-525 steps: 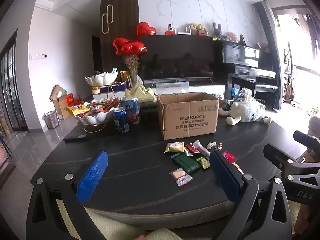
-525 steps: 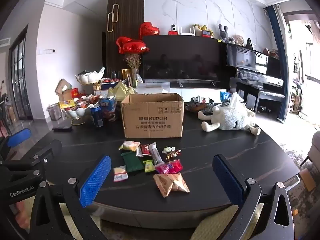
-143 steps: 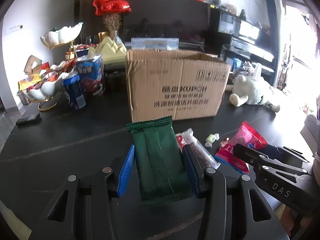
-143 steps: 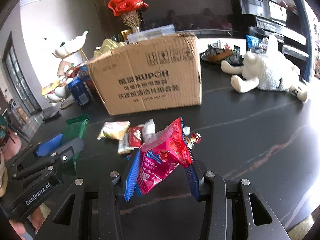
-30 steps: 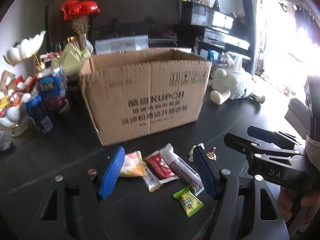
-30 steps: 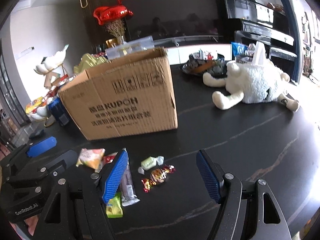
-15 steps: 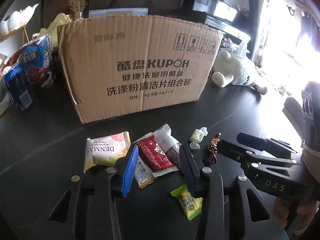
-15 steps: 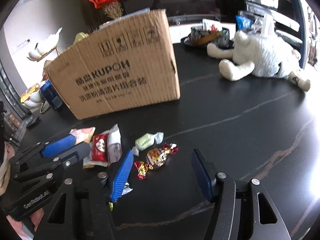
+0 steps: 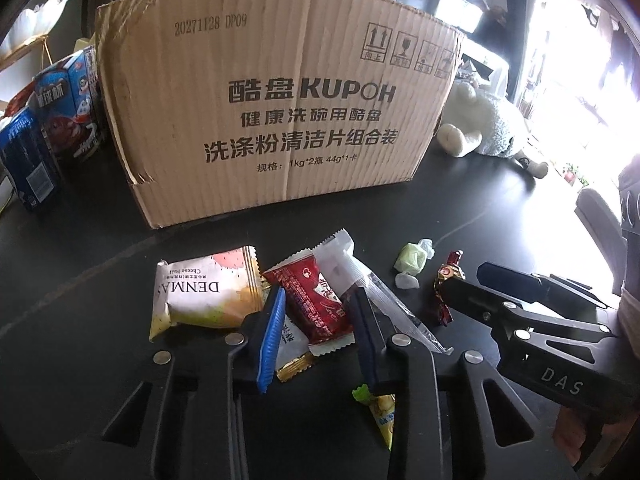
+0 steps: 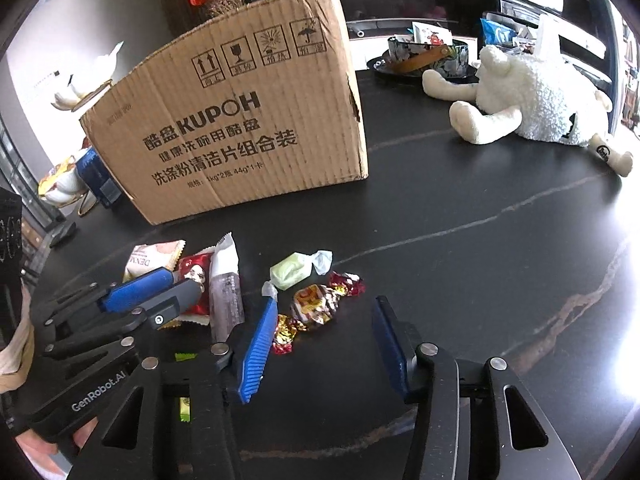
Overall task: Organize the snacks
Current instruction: 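Grasp the red wrapper packet with the left tool while the right tool grasps the gold candy, then lift both held snacks and carry them toward the cardboard box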
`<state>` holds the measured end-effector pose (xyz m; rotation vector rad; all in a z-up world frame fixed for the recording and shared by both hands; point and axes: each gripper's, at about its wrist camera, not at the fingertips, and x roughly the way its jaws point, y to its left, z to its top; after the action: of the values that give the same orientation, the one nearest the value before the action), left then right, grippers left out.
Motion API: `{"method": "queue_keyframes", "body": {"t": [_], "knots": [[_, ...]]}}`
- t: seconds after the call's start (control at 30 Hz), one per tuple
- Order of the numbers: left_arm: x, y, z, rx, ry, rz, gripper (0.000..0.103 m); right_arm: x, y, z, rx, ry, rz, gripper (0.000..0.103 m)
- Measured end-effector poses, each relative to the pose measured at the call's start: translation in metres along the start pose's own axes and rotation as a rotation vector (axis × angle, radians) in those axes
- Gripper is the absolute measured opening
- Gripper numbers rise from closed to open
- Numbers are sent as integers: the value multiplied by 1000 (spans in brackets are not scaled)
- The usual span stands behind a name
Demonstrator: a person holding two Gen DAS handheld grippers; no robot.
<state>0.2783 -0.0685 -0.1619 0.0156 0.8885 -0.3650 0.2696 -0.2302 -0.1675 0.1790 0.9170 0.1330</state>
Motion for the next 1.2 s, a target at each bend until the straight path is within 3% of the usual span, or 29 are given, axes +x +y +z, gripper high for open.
{"method": "queue_keyframes", "body": {"t": [0.37,0.6,0.93,1.2], "knots": [[6,-3,5,2,1,11,28,9,3,3,-12,2,-10,42],[6,-4,5,4,10,38,22,13,7,2,-37,12,-19,27],[2,-4,5,-16,-1,55,20,5,6,4,-29,-5,9,27],[-25,-4,5,-11,-48,63,20,-12,18,5,-60,-40,71,27]]}}
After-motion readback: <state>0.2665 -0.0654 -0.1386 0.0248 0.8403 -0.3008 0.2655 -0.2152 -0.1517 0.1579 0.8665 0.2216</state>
